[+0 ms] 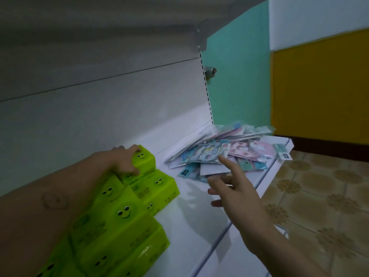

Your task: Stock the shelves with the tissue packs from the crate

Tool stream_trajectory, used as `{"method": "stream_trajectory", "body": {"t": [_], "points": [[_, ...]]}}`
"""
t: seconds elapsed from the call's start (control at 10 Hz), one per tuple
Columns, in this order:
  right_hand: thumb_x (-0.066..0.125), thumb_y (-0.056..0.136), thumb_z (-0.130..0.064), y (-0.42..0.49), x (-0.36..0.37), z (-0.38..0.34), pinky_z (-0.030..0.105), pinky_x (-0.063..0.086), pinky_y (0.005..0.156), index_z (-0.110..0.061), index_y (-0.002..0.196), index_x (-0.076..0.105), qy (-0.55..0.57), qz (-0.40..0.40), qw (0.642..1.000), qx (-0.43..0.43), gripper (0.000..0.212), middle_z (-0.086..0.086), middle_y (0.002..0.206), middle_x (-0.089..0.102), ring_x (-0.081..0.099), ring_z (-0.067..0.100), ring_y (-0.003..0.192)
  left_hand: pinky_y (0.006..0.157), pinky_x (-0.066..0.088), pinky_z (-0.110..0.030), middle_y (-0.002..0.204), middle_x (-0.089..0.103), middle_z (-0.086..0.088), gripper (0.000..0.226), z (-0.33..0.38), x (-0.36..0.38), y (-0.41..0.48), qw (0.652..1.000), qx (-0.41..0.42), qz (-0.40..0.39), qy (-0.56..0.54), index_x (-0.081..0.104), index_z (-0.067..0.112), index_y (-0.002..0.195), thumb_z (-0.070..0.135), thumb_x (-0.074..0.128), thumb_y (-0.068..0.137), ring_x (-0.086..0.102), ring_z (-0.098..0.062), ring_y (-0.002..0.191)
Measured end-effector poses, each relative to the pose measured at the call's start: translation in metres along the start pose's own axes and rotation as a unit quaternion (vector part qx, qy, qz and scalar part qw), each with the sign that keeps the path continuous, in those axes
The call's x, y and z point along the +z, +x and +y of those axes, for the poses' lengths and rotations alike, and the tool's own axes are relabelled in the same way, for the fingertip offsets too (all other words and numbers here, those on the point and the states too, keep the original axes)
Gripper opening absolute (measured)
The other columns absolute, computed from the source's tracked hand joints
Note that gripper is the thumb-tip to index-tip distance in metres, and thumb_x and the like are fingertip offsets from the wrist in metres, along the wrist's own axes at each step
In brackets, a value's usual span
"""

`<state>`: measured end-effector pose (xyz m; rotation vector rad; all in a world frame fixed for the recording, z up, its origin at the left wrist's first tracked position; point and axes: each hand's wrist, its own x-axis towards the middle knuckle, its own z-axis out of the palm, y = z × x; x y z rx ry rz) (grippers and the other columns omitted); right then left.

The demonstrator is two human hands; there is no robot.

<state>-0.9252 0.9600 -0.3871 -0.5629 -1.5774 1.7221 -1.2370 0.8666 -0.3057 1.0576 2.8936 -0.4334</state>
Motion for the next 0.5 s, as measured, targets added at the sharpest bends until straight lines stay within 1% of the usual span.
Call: {"method": "stream_trajectory", "body": {"t": [0.1, 0.2, 0.3, 0.4, 0.5], "points": [[0.058, 0.094, -0.025, 0.003, 0.001, 0.004, 0.042, 0.058, 0.078, -0.051, 0.121, 0.046, -0.013, 0.008, 1.000, 0.018, 0.039, -0.003, 0.099, 0.063, 0.066, 0.020, 0.087, 0.103, 0.038, -0.048, 0.146, 0.024, -0.016, 0.086, 0.007, -0.005, 0.001, 0.995, -0.019, -0.002, 0.098, 0.029, 0.033, 0.144, 0.051, 0.067, 0.069, 0.029, -0.035, 0.135], [0.060, 0.092, -0.030, -0.003, 0.003, 0.005, 0.043, 0.058, 0.080, -0.045, 0.121, 0.049, -0.027, 0.003, 0.999, 0.046, 0.034, -0.006, 0.100, 0.062, 0.066, 0.016, 0.087, 0.104, 0.036, -0.051, 0.152, 0.021, -0.014, 0.084, 0.012, -0.010, -0.005, 0.988, -0.036, -0.012, 0.151, 0.026, 0.032, 0.148, 0.046, 0.067, 0.076, 0.024, -0.035, 0.139], [0.062, 0.090, -0.034, -0.014, 0.003, -0.001, 0.045, 0.055, 0.086, -0.041, 0.122, 0.050, -0.052, -0.009, 0.997, 0.063, 0.035, -0.007, 0.103, 0.062, 0.066, 0.015, 0.089, 0.107, 0.036, -0.050, 0.150, 0.032, -0.011, 0.085, 0.004, -0.007, -0.016, 0.990, -0.049, -0.011, 0.135, 0.019, 0.033, 0.152, 0.048, 0.062, 0.080, 0.030, -0.032, 0.138], [0.063, 0.090, -0.030, -0.027, 0.002, -0.024, 0.045, 0.056, 0.085, -0.038, 0.118, 0.052, -0.058, -0.021, 0.996, 0.068, 0.031, -0.005, 0.103, 0.063, 0.066, 0.020, 0.090, 0.111, 0.029, -0.053, 0.154, 0.028, -0.011, 0.087, -0.005, -0.010, -0.045, 0.996, -0.037, 0.001, 0.085, 0.011, 0.027, 0.154, 0.056, 0.055, 0.085, 0.026, -0.034, 0.141], [0.060, 0.092, -0.024, -0.044, 0.001, -0.049, 0.038, 0.057, 0.077, -0.035, 0.114, 0.057, -0.074, -0.039, 0.995, 0.047, 0.025, -0.003, 0.100, 0.064, 0.066, 0.019, 0.089, 0.114, 0.027, -0.050, 0.157, 0.027, -0.008, 0.086, -0.007, -0.020, -0.082, 0.999, 0.001, 0.037, 0.006, 0.017, 0.029, 0.153, 0.062, 0.055, 0.084, 0.025, -0.032, 0.143]]}}
